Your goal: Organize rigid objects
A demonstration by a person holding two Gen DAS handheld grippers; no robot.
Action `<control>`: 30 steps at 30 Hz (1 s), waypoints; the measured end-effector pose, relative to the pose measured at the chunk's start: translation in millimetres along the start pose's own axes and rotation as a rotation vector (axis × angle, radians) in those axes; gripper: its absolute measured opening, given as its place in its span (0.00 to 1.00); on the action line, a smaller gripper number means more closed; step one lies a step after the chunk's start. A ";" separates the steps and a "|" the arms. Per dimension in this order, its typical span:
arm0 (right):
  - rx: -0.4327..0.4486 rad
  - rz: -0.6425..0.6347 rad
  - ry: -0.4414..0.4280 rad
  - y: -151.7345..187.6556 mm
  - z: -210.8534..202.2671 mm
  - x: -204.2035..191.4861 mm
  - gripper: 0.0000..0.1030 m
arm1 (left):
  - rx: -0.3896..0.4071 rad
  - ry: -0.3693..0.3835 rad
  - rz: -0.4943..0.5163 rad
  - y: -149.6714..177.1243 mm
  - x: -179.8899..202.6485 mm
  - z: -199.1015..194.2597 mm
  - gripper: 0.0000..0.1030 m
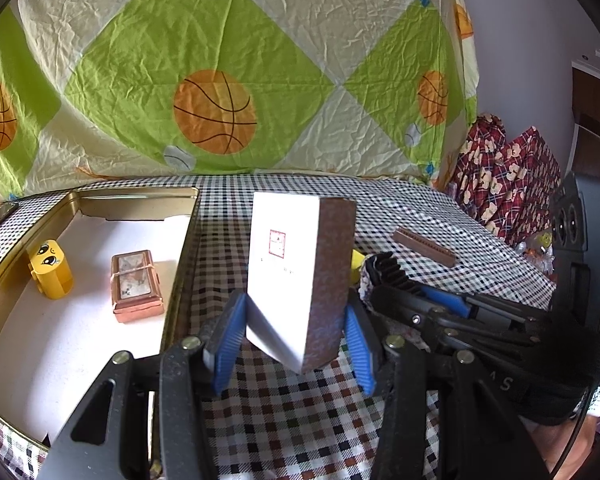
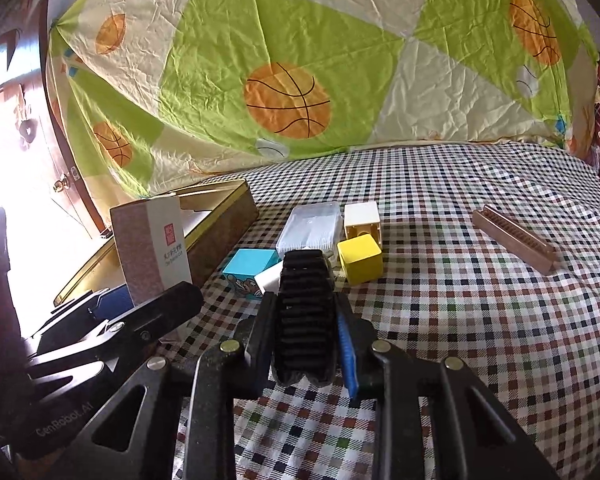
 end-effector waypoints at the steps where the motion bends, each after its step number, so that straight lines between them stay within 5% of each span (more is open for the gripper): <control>1: 0.013 -0.004 -0.001 -1.1 -2.4 -0.8 0.29 | 0.008 -0.001 0.000 -0.4 -0.1 -1.3 0.46; 11: 0.150 -0.069 -0.004 -8.9 -27.2 -12.5 0.29 | 0.092 -0.033 0.045 -1.9 6.2 -16.3 0.46; 30: 0.234 -0.104 -0.001 -9.2 -42.3 -17.5 0.29 | 0.204 -0.050 0.046 -5.6 3.3 -35.8 0.46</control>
Point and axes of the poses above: each gripper's, at about its wrist camera, not at the fingertips, and z roughly the way its jaws point, x to its right, y to its underside, the point moved 7 cm from there along z, roughly the way its jaws point, and after that the axes turned 12 degrees about -y, right-handed, at the moved point
